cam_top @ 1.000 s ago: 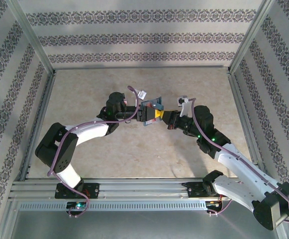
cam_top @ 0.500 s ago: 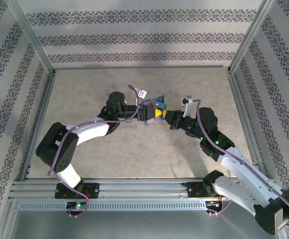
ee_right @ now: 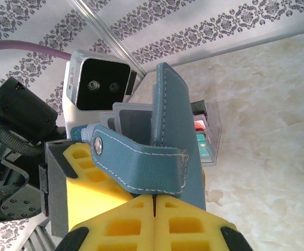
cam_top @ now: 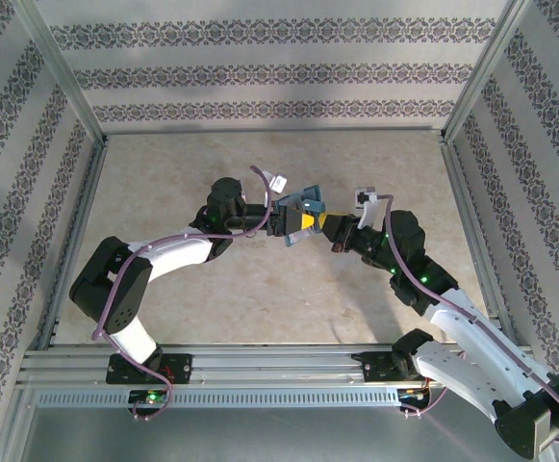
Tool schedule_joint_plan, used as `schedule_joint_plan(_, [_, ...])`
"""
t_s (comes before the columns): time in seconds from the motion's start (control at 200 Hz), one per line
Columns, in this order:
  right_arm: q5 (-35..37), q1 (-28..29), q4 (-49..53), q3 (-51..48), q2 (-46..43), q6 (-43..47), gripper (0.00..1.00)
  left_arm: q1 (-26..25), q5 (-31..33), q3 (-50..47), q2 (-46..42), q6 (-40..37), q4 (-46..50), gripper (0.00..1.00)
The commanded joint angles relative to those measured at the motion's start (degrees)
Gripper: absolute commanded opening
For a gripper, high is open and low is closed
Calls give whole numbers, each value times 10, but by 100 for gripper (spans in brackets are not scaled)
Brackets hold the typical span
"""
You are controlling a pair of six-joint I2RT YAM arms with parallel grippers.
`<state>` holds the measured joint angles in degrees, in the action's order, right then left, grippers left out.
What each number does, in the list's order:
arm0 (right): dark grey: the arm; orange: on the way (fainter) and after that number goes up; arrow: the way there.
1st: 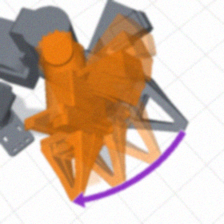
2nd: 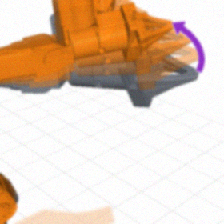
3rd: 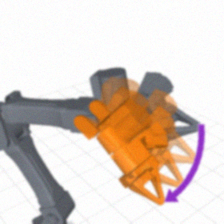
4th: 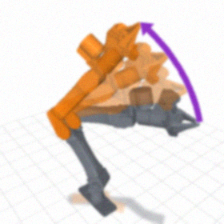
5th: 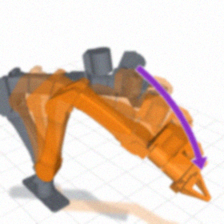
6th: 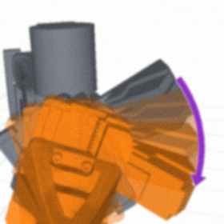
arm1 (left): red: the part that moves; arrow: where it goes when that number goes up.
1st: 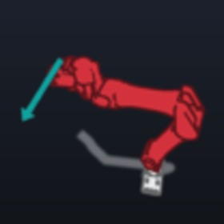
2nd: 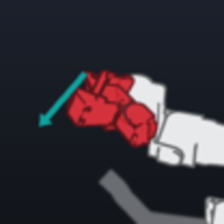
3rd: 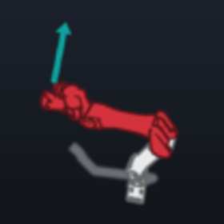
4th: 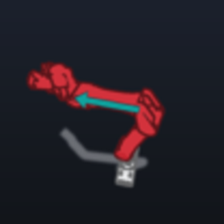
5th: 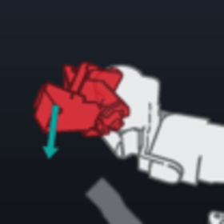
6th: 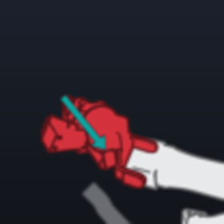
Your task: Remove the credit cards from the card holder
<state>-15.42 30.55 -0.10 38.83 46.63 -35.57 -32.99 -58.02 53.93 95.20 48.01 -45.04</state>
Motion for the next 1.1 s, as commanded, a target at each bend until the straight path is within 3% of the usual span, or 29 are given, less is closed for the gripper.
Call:
schedule_joint_plan(0.0, [15,2,-3,1,-6,13,0,-11,-21,17,-16,-15,-4,54])
schedule_joint_plan(0.16, [21,1,2,-1,-3,16,1,-10,-21,19,-18,-19,3,55])
schedule_joint_plan(0.305, [23,0,10,-2,-1,22,21,-10,-21,19,-19,-21,4,54])
schedule_joint_plan(0.41, [15,0,12,-1,5,25,31,-10,-21,19,-20,-22,6,55])
schedule_joint_plan(0.65, [22,1,21,2,23,30,34,-10,-26,18,-23,-18,-5,55])
schedule_joint_plan(0.784, [33,-1,24,-3,27,33,33,-10,-35,17,-26,-13,-14,55])
schedule_joint_plan(0.859, [36,-5,23,-4,28,32,25,-10,-44,17,-27,-10,-20,56])
schedule_joint_plan(0.984, [31,-7,22,-1,26,30,5,-10,-53,11,-27,0,-30,70])
schedule_joint_plan(1.094, [31,-6,23,5,21,30,0,-10,-48,6,-20,10,-31,78])
